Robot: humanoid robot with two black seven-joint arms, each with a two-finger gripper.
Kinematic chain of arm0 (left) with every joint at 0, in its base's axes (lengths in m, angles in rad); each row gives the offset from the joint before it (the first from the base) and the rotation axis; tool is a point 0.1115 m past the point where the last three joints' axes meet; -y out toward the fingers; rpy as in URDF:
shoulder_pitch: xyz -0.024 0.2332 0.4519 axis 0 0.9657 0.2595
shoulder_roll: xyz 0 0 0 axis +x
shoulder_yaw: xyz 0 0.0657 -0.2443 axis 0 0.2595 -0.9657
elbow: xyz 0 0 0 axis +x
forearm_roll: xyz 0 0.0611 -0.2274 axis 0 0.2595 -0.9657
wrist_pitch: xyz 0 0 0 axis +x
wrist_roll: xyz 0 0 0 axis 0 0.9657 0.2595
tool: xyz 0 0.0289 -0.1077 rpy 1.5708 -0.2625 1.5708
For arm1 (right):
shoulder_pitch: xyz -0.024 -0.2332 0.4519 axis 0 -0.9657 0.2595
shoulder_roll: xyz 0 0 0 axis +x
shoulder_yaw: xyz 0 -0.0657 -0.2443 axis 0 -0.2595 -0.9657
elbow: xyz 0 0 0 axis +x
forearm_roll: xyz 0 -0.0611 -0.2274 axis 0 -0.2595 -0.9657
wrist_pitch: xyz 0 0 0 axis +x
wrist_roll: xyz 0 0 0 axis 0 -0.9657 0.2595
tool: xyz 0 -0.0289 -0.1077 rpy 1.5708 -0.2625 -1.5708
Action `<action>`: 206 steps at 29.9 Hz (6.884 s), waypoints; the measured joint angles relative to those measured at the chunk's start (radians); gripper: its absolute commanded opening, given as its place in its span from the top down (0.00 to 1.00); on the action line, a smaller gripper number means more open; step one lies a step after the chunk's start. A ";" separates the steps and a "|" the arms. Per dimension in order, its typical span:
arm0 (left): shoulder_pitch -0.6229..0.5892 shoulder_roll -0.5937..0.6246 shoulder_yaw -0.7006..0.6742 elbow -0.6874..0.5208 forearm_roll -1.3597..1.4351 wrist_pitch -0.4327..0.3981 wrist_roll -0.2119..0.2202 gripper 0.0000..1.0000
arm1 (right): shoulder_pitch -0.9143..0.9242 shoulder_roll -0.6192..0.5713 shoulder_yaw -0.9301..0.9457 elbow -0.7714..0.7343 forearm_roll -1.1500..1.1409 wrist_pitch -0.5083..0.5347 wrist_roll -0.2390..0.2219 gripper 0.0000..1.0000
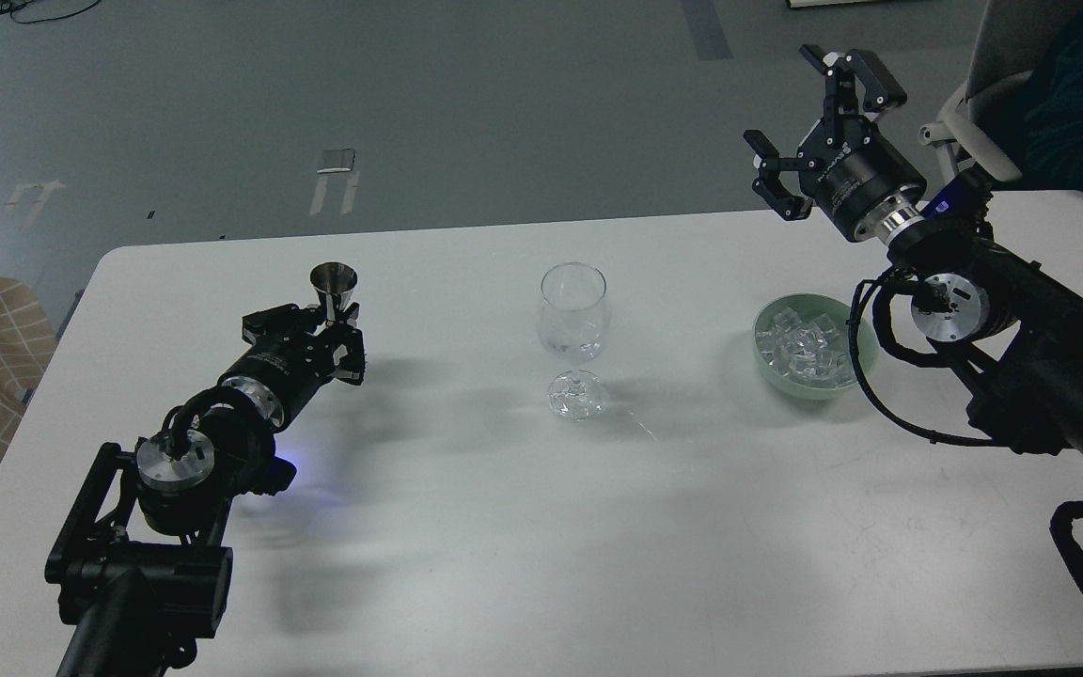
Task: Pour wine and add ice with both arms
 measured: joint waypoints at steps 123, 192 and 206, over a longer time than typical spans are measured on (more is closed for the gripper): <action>-0.041 0.261 -0.065 -0.003 0.406 -0.495 -0.084 0.02 | 0.029 -0.461 -0.686 0.383 -1.412 -0.479 -0.002 0.45; -0.035 0.241 -0.066 -0.008 0.406 -0.495 -0.089 0.02 | 0.062 -0.362 -0.750 0.276 -1.462 -0.475 -0.001 0.88; -0.035 0.237 -0.066 -0.010 0.405 -0.495 -0.089 0.02 | 0.226 -0.578 -0.747 0.481 -1.440 -0.471 -0.008 1.00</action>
